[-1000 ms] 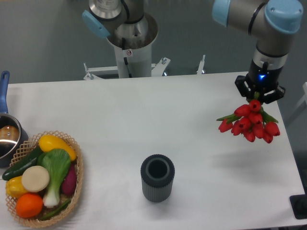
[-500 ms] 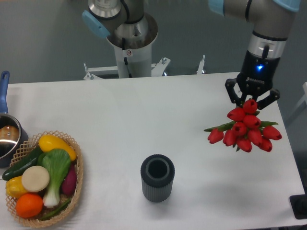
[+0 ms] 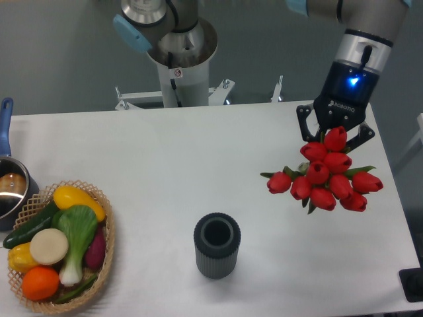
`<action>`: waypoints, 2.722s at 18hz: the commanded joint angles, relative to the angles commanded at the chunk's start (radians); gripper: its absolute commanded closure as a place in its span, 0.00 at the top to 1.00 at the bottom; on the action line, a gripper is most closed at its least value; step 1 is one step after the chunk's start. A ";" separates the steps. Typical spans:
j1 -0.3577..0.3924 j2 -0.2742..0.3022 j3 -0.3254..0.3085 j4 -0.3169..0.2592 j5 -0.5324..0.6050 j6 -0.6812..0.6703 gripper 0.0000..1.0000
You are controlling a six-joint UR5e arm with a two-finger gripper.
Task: Insert the flowers into the vase
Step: 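Lift the red tulip bunch with the gripper and swing it toward the vase, then lower the tulip stems into the dark grey vase opening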
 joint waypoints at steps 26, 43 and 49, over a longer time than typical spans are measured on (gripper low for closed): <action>-0.140 -0.138 0.118 0.178 -0.285 -0.157 0.11; -0.167 -0.144 0.066 0.181 -0.229 -0.152 0.12; -0.169 -0.172 0.048 0.183 -0.206 -0.147 0.12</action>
